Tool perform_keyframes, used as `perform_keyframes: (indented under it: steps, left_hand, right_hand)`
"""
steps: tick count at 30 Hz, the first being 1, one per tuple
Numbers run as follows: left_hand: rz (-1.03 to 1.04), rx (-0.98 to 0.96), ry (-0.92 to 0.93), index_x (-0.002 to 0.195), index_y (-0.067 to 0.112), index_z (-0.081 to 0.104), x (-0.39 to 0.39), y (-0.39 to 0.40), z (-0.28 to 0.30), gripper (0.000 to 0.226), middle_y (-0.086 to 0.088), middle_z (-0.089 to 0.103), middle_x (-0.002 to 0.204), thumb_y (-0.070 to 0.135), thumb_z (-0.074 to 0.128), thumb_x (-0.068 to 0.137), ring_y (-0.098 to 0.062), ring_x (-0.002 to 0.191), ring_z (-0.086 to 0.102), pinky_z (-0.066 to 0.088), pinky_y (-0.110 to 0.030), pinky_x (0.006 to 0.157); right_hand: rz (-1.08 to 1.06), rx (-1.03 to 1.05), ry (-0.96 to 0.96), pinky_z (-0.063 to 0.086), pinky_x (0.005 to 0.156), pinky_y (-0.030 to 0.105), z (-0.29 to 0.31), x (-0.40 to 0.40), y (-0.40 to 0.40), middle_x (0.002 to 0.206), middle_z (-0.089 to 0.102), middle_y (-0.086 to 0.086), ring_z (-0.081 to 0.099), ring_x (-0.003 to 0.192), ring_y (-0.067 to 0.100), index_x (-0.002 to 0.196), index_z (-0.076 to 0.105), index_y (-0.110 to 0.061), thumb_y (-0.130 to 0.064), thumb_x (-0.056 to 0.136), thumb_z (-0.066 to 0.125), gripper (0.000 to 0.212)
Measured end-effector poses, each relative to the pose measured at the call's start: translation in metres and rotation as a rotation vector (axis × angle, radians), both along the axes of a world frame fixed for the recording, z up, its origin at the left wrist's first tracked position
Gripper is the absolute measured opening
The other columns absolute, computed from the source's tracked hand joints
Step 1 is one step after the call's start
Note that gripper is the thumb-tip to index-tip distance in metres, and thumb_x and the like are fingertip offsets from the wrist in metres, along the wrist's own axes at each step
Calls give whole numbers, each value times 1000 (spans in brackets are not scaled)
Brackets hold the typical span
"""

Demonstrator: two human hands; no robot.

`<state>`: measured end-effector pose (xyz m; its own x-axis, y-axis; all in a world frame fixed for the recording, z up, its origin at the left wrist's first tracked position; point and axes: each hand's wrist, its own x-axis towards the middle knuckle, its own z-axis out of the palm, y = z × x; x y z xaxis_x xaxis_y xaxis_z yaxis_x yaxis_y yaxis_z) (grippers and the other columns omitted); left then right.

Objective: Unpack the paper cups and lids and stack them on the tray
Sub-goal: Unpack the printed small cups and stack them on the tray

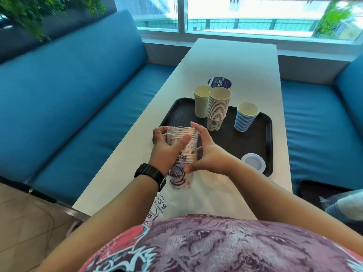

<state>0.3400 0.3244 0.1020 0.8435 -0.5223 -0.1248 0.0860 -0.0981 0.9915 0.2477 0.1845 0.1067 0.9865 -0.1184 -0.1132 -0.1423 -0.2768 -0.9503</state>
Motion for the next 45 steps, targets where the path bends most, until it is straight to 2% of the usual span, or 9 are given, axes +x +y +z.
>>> perform_keyframes:
  steps: [6, 10, 14, 17, 20, 25, 30, 36, 45]
  left_hand:
    - [-177, -54, 19, 115, 53, 43, -3, 2, 0, 52, -2, 59, 129, 49, 73, 74, -23, 112, 66, 54, -51, 94]
    - [-317, 8, -50, 133, 62, 21, -4, 7, -7, 95, 4, 46, 144, 46, 81, 62, -14, 125, 56, 47, -44, 106]
    - [-288, 73, -147, 132, 70, 11, -7, 7, -9, 106, 21, 41, 136, 37, 88, 66, -12, 124, 55, 45, -42, 107]
    - [-284, 98, -240, 140, 55, 9, -11, 7, -5, 97, 21, 42, 127, 22, 80, 81, -5, 113, 57, 49, -29, 96]
    - [-291, 163, -299, 137, 49, 14, -11, 9, -4, 85, 15, 42, 123, 24, 76, 84, -8, 107, 58, 53, -27, 90]
    - [-294, 215, -365, 123, 36, 16, -12, 10, -4, 75, 15, 43, 115, 22, 77, 83, -3, 101, 59, 53, -18, 84]
    - [-273, 265, -386, 116, 39, 15, -10, 11, -4, 74, 1, 44, 122, 28, 79, 81, -13, 102, 62, 55, -20, 83]
    - [-261, 252, -436, 117, 38, 19, -11, 13, -1, 72, 22, 33, 112, 23, 80, 81, -11, 99, 58, 57, -24, 83]
    - [-257, 294, -471, 115, 41, 19, -8, 15, -3, 71, 1, 37, 125, 24, 79, 81, -17, 105, 60, 57, -23, 83]
  right_hand:
    - [-132, 66, -95, 55, 69, 20, 5, -2, 3, 130, 47, 12, 64, 101, 15, 134, 30, -38, -3, 66, 85, 95]
    - [-128, 110, -93, 57, 76, 27, 10, -5, -4, 116, 62, 9, 68, 99, 20, 123, 40, -37, -5, 75, 80, 70]
    - [-52, 198, -12, 52, 97, 39, 11, -5, -14, 130, 56, 9, 61, 116, 24, 124, 50, -35, -22, 85, 70, 46]
    - [-166, 125, -27, 44, 101, 28, 18, -2, -16, 141, 44, -8, 48, 125, 8, 126, 61, -23, -43, 87, 54, 44]
    - [-346, 38, -88, 44, 98, 28, 26, 2, -16, 130, 58, -11, 53, 116, 5, 112, 69, -19, -36, 102, 43, 33]
    - [-354, -67, -135, 50, 76, 18, 41, 8, -25, 91, 74, -5, 67, 82, 1, 95, 73, -19, -22, 94, 62, 12]
    - [-197, -140, -2, 53, 78, 24, 55, 13, -34, 89, 75, 5, 64, 77, 7, 87, 75, -15, -14, 85, 71, 5]
    - [-104, -290, 106, 53, 89, 38, 62, 13, -31, 87, 75, 1, 67, 89, 21, 82, 77, -20, -18, 84, 72, 6]
    - [-92, -444, 63, 54, 81, 39, 56, 15, -25, 88, 72, 0, 65, 86, 22, 90, 74, -15, -23, 89, 66, 11]
